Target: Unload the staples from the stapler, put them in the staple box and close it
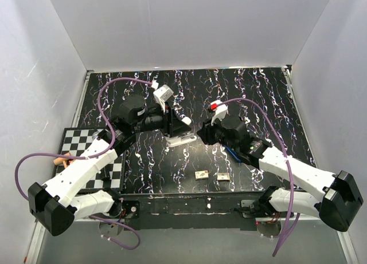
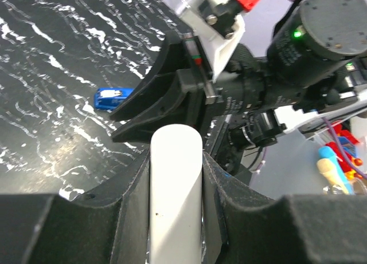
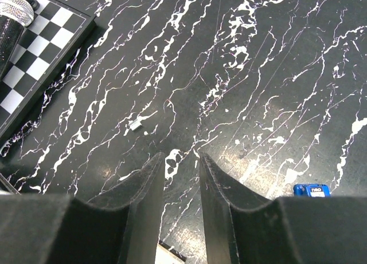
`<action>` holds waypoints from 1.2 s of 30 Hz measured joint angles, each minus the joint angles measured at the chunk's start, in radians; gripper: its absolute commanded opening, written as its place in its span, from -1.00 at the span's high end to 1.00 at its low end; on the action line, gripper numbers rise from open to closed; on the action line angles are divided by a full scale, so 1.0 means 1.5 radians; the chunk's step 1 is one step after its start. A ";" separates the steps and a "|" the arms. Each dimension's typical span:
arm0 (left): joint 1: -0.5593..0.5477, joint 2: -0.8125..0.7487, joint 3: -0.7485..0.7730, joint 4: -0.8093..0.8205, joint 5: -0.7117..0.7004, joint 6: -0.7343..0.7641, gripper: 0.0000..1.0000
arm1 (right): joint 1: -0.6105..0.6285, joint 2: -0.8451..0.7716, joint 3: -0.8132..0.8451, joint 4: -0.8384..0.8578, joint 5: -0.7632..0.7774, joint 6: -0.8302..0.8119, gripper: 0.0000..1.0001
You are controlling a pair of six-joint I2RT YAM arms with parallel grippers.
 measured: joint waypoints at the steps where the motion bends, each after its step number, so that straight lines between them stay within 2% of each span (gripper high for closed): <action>1: 0.000 0.000 0.001 -0.010 -0.014 0.007 1.00 | 0.000 0.000 0.001 -0.002 0.001 0.000 0.24; 12: 0.000 0.001 0.002 -0.052 -0.164 0.044 1.00 | 0.000 -0.014 0.035 -0.092 0.007 0.002 0.23; 18: 0.000 0.001 -0.004 -0.042 -0.257 0.044 1.00 | 0.000 -0.015 0.042 -0.127 -0.018 0.024 0.23; 24: 0.000 0.039 -0.003 -0.033 -0.400 0.050 1.00 | 0.000 -0.010 0.042 -0.154 -0.056 0.061 0.23; 29: 0.001 0.061 -0.017 -0.010 -0.456 0.042 1.00 | 0.000 -0.008 0.042 -0.158 -0.069 0.087 0.23; 36: 0.001 0.050 -0.037 0.034 -0.434 -0.023 1.00 | 0.000 0.008 0.028 -0.104 -0.078 0.155 0.56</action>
